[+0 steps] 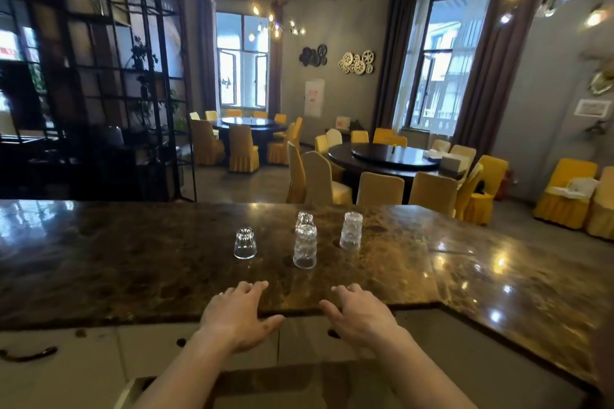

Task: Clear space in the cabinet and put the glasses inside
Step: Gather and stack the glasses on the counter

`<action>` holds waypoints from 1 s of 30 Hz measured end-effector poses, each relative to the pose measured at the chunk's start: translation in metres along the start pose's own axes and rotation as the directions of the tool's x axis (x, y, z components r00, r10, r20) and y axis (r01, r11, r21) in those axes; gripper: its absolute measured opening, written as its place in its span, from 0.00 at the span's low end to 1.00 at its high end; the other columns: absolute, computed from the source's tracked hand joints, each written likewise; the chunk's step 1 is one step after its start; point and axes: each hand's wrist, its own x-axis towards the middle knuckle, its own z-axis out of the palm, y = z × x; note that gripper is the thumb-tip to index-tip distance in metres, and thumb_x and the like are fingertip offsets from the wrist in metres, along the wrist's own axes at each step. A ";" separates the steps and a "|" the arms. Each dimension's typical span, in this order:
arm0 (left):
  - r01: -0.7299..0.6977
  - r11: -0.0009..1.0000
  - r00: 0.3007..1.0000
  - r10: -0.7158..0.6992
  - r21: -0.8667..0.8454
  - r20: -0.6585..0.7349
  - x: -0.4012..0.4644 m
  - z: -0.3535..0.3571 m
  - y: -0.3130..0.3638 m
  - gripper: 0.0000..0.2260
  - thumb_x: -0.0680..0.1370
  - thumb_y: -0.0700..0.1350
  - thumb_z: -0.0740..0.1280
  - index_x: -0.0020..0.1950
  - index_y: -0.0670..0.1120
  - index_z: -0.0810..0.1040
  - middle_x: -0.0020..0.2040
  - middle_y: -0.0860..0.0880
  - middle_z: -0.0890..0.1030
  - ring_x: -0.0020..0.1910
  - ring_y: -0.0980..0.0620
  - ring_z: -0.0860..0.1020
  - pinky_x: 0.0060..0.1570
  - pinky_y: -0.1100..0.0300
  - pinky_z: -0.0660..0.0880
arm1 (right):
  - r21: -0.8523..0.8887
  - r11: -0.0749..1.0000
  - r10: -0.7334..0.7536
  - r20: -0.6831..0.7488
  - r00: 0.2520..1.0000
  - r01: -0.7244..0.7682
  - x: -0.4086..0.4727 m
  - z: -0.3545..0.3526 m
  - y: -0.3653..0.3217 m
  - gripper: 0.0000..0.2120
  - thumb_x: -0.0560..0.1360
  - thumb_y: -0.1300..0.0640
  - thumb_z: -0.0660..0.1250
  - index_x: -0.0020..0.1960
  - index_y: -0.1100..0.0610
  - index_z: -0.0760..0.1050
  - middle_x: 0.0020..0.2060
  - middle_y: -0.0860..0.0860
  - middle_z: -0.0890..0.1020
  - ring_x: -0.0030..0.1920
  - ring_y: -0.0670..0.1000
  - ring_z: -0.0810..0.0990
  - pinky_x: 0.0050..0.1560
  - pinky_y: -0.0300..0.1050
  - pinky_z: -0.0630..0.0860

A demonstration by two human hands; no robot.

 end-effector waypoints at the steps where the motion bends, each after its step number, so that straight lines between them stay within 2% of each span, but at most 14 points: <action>1: -0.006 1.000 1.000 0.006 -0.007 -0.012 0.006 -0.003 -0.007 0.38 0.73 0.72 0.60 0.78 0.58 0.56 0.75 0.53 0.66 0.71 0.50 0.67 0.69 0.50 0.67 | 0.001 1.000 0.000 -0.019 1.000 0.000 0.006 -0.003 -0.006 0.30 0.80 0.34 0.52 0.77 0.49 0.63 0.70 0.52 0.71 0.69 0.56 0.71 0.66 0.55 0.72; 9: -0.069 0.995 0.994 0.063 -0.074 -0.084 0.066 -0.012 -0.058 0.37 0.73 0.71 0.61 0.78 0.58 0.56 0.76 0.54 0.63 0.72 0.50 0.66 0.68 0.51 0.67 | 0.035 0.999 -0.004 -0.116 0.993 0.008 0.063 -0.005 -0.051 0.30 0.80 0.36 0.54 0.77 0.48 0.62 0.72 0.50 0.69 0.71 0.55 0.69 0.68 0.54 0.71; 13: -0.075 0.993 0.995 0.068 -0.093 -0.076 0.105 -0.003 -0.068 0.38 0.73 0.71 0.61 0.79 0.58 0.54 0.78 0.53 0.61 0.74 0.49 0.63 0.71 0.50 0.64 | 0.020 0.999 -0.025 -0.129 0.991 0.028 0.101 0.003 -0.061 0.28 0.80 0.38 0.57 0.77 0.48 0.62 0.75 0.51 0.66 0.74 0.55 0.65 0.70 0.54 0.69; 19: -0.039 0.996 0.998 0.035 -0.083 -0.054 0.192 0.020 -0.076 0.39 0.73 0.71 0.62 0.79 0.59 0.54 0.78 0.53 0.60 0.76 0.49 0.60 0.74 0.49 0.60 | -0.079 0.991 -0.115 -0.137 0.984 0.105 0.197 0.016 -0.053 0.31 0.80 0.40 0.60 0.78 0.50 0.59 0.77 0.52 0.63 0.76 0.56 0.61 0.73 0.56 0.65; 22: -0.016 0.998 0.999 0.014 -0.053 -0.028 0.235 0.028 -0.074 0.39 0.73 0.70 0.63 0.79 0.59 0.54 0.79 0.53 0.58 0.77 0.49 0.58 0.75 0.49 0.58 | -0.130 0.981 -0.163 -0.140 0.977 0.145 0.247 0.017 -0.043 0.33 0.79 0.42 0.62 0.80 0.50 0.56 0.80 0.54 0.57 0.80 0.58 0.54 0.77 0.58 0.60; 27: 0.011 0.997 1.000 -0.011 0.079 0.001 0.310 0.031 -0.076 0.42 0.72 0.70 0.65 0.79 0.59 0.50 0.80 0.52 0.54 0.78 0.49 0.53 0.76 0.50 0.53 | -0.281 0.923 -0.283 -0.035 0.959 0.262 0.331 0.014 -0.028 0.44 0.76 0.43 0.69 0.82 0.50 0.46 0.82 0.58 0.47 0.81 0.60 0.43 0.79 0.61 0.49; 30: -0.038 0.966 0.993 0.008 0.255 0.115 0.341 0.032 -0.088 0.45 0.71 0.67 0.69 0.80 0.60 0.46 0.81 0.50 0.48 0.79 0.48 0.45 0.77 0.49 0.46 | -0.444 0.818 -0.352 0.119 0.928 0.367 0.362 0.018 -0.029 0.48 0.74 0.47 0.73 0.82 0.50 0.45 0.81 0.60 0.44 0.80 0.63 0.39 0.78 0.66 0.45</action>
